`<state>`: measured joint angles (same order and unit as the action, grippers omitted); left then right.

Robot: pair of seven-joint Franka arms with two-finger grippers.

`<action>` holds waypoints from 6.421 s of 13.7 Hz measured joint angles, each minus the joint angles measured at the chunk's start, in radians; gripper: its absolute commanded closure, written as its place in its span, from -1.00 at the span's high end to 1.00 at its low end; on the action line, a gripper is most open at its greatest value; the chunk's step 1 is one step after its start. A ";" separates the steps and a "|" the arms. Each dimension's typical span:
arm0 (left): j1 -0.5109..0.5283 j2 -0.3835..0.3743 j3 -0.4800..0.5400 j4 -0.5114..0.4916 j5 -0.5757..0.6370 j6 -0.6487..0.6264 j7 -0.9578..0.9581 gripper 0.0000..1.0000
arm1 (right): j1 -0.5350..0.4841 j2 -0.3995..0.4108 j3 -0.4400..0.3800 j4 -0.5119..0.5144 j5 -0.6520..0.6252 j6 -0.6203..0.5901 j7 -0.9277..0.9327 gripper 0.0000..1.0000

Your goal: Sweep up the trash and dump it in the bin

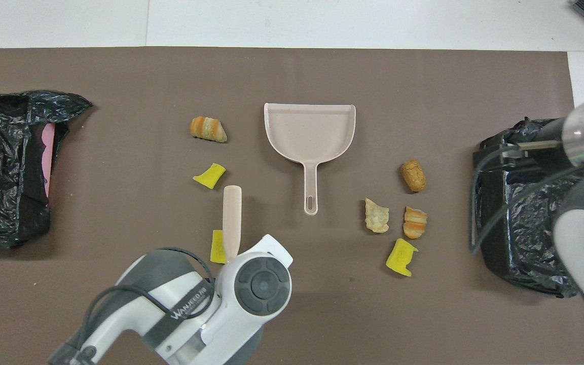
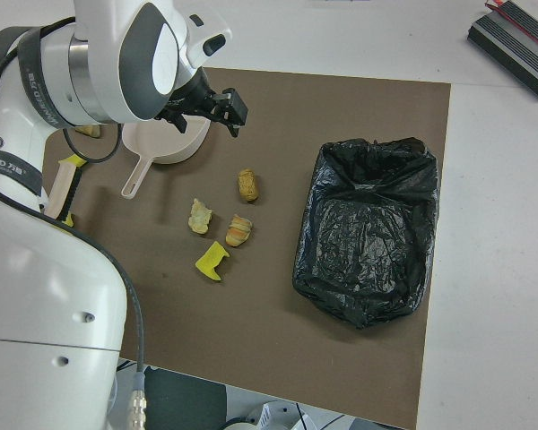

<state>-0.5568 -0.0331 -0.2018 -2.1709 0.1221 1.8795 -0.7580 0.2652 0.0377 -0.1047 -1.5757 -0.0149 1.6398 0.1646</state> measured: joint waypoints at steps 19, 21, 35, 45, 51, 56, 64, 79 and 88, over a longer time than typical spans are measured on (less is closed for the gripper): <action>0.473 0.404 0.003 0.476 0.359 0.245 1.191 -1.00 | 0.338 0.413 0.008 -0.032 0.074 0.399 0.302 0.48; 0.472 0.458 -0.002 0.535 0.385 0.246 1.206 -1.00 | 0.344 0.414 0.008 -0.044 0.074 0.399 0.302 0.09; 0.470 0.393 -0.021 0.345 0.451 0.335 1.789 -1.00 | 0.354 0.407 0.008 -0.074 0.096 0.403 0.239 -1.00; 0.369 0.138 -0.034 0.041 0.320 0.205 1.444 -1.00 | 0.233 0.113 0.002 -0.285 0.094 0.342 -0.719 -1.00; 0.296 0.052 -0.030 -0.017 0.316 0.179 1.192 -1.00 | 0.199 0.062 0.002 -0.396 -0.007 0.349 -1.141 -1.00; 0.302 -0.021 -0.019 -0.023 0.303 0.057 0.951 -1.00 | 0.244 -0.019 0.006 -0.526 -0.096 0.383 -1.159 -1.00; 0.311 -0.092 -0.021 -0.164 -0.007 0.014 0.544 -1.00 | 0.346 -0.028 0.008 -0.604 -0.134 0.449 -1.065 -1.00; 0.041 -0.081 -0.032 -0.180 -0.398 0.195 0.421 -1.00 | 0.371 0.034 0.008 -0.624 -0.142 0.565 -0.976 -1.00; 0.039 -0.064 -0.017 -0.012 -0.346 -0.001 0.141 -1.00 | 0.371 0.034 0.008 -0.624 -0.143 0.565 -0.976 -1.00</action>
<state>-0.5177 -0.0970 -0.2185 -2.1831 -0.2235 1.8780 -0.6173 0.6360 0.0721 -0.0970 -2.1996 -0.1578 2.2050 -0.8114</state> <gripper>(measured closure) 0.740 0.683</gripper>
